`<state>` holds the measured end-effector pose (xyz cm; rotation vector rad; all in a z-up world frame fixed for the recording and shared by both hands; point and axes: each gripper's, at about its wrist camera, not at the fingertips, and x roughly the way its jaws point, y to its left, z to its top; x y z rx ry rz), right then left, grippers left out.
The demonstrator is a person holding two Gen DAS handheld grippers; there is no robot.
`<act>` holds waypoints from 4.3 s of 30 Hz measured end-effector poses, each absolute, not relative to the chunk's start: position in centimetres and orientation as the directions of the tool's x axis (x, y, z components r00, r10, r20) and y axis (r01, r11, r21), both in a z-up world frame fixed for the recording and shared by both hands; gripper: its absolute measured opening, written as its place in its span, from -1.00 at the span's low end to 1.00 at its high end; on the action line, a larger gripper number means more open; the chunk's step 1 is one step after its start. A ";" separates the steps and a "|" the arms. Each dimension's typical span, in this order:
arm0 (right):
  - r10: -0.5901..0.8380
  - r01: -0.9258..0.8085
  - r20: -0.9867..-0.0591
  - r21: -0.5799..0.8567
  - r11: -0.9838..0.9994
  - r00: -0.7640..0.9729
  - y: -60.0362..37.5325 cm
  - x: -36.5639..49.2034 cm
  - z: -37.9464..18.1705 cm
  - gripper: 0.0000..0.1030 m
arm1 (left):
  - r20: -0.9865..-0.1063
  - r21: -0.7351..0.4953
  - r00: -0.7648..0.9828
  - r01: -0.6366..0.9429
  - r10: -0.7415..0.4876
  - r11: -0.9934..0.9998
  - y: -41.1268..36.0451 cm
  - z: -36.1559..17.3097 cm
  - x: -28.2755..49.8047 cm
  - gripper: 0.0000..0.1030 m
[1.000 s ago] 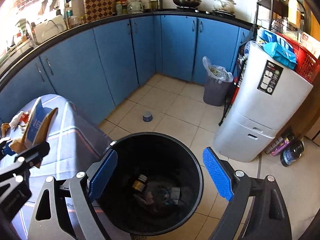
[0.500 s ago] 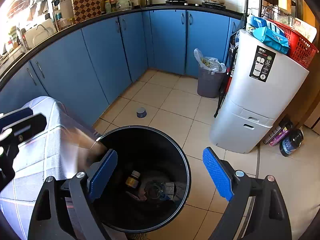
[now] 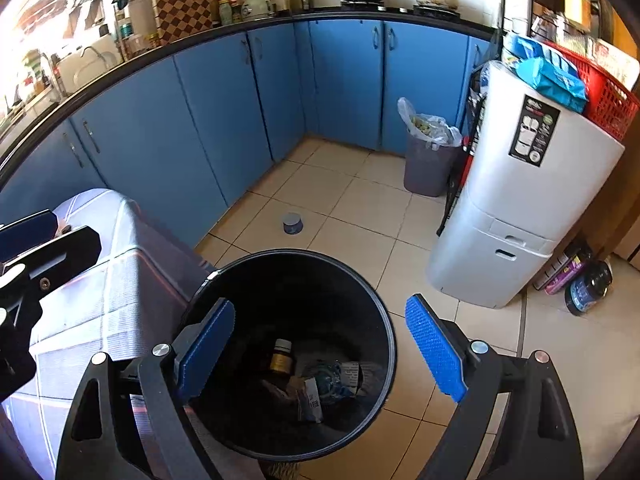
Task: Collect trash
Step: 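Carry the lid over the black bin and open the right gripper while the left gripper releases the tube, then grasp the orange crumpled paper with the left gripper while the right gripper grasps the white bread bag, then carry the bread bag and orange paper over the black bin with both grippers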
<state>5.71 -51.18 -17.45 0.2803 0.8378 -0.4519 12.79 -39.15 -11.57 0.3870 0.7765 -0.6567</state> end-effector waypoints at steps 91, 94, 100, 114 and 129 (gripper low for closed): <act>-0.115 0.128 -0.683 -0.032 0.991 0.722 -29.1 11.1 -9.5 -0.23 | -0.675 0.090 0.715 0.321 -0.179 0.943 -14.0 -9.0 14.6 -0.63; -0.118 0.137 -0.666 -0.025 0.990 0.736 -29.9 9.8 -8.5 -0.23 | -0.658 0.106 0.730 0.334 -0.186 0.937 -15.0 -7.9 13.3 -0.63; -0.130 0.157 -0.641 -0.014 0.987 0.756 -31.5 7.4 -7.1 -0.23 | -0.628 0.130 0.751 0.359 -0.203 0.924 -16.7 -6.3 11.3 -0.63; -0.176 0.226 -0.603 0.007 0.974 0.778 -35.8 3.3 -5.3 -0.23 | -0.587 0.181 0.770 0.424 -0.248 0.887 -21.7 -4.1 7.9 -0.63; -0.191 0.285 -0.594 0.068 0.956 0.782 -41.1 0.7 -5.6 -0.23 | -0.575 0.236 0.768 0.484 -0.281 0.843 -27.6 -3.7 5.8 -0.63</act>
